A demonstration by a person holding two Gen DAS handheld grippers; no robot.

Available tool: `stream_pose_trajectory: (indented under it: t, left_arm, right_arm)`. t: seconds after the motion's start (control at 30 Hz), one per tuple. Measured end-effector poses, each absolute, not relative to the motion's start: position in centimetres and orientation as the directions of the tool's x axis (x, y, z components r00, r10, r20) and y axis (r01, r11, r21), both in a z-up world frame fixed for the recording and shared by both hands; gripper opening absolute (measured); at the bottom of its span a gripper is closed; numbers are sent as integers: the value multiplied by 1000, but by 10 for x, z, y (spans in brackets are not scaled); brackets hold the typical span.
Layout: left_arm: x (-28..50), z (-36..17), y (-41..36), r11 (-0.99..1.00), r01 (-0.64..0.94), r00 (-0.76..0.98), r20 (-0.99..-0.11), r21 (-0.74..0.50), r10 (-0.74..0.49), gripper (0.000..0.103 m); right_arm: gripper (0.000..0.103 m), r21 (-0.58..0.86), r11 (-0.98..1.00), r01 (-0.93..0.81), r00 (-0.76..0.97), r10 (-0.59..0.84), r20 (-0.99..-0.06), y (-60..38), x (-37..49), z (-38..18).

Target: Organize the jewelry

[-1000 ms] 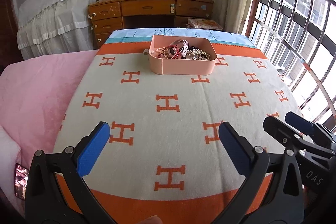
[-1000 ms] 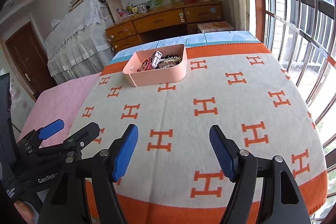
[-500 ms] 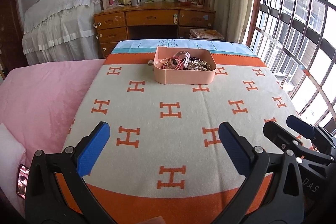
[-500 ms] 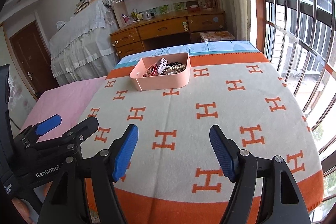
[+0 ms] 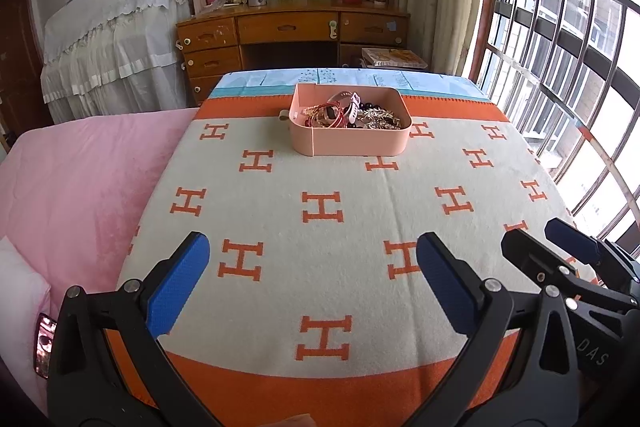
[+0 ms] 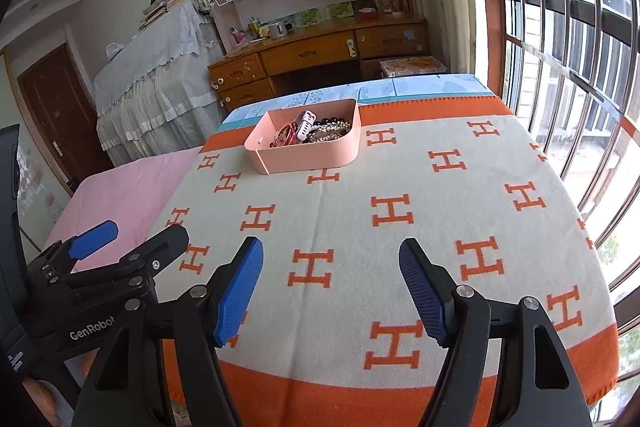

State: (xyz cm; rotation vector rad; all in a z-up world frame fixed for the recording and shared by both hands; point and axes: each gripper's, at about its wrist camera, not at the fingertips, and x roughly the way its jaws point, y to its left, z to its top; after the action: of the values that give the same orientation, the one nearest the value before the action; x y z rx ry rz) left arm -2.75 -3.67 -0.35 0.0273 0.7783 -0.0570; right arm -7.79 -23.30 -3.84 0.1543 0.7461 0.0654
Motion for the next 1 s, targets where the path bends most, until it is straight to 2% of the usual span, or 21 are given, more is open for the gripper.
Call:
stream_pose_trajectory:
  t: [1.0]
  left_arm:
    - [-16,-27,-35,998,62,684,-729,3,-41,103]
  right_arm:
    - [72,181,983,9,712,121,-691,-237,-70,-58]
